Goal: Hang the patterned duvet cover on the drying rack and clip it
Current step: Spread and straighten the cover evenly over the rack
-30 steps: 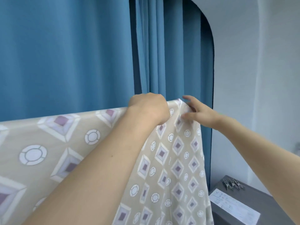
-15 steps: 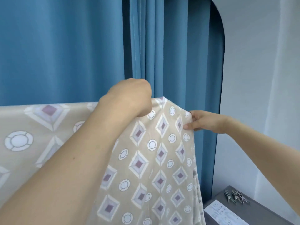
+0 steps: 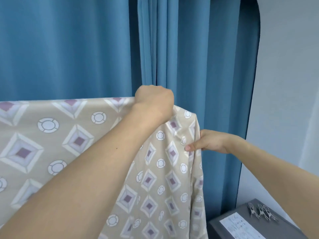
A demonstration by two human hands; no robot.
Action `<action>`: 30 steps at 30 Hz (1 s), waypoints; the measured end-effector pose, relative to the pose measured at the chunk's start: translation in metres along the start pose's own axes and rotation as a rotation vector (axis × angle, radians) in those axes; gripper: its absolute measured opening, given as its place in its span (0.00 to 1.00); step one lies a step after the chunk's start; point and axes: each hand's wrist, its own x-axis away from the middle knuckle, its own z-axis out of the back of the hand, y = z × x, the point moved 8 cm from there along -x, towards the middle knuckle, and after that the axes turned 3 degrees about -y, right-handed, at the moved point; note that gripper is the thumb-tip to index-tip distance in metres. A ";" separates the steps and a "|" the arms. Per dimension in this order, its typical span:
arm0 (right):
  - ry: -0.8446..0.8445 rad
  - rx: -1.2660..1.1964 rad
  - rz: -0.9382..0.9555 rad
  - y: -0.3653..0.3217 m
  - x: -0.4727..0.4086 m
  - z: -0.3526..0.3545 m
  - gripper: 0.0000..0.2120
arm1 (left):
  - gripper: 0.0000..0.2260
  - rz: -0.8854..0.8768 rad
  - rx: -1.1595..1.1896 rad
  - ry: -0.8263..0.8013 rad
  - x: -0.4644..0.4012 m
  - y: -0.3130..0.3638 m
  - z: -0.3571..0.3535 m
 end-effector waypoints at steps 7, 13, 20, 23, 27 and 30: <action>0.011 0.109 -0.068 0.024 0.002 -0.010 0.19 | 0.19 -0.059 -0.049 -0.088 0.001 0.027 -0.018; 0.045 0.261 -0.147 0.052 0.014 -0.011 0.15 | 0.22 -0.245 0.077 0.228 0.014 0.071 -0.027; 0.368 0.230 -0.182 0.099 0.071 0.029 0.24 | 0.23 -0.353 0.169 0.310 0.015 0.143 -0.062; 0.485 0.229 -0.212 0.131 0.096 0.051 0.25 | 0.22 -0.374 0.218 0.320 0.011 0.178 -0.076; 0.571 0.208 -0.284 0.191 0.134 0.077 0.24 | 0.24 -0.413 0.289 0.282 0.005 0.245 -0.102; 0.588 0.213 -0.363 0.245 0.159 0.095 0.24 | 0.25 -0.437 0.334 0.201 -0.002 0.299 -0.128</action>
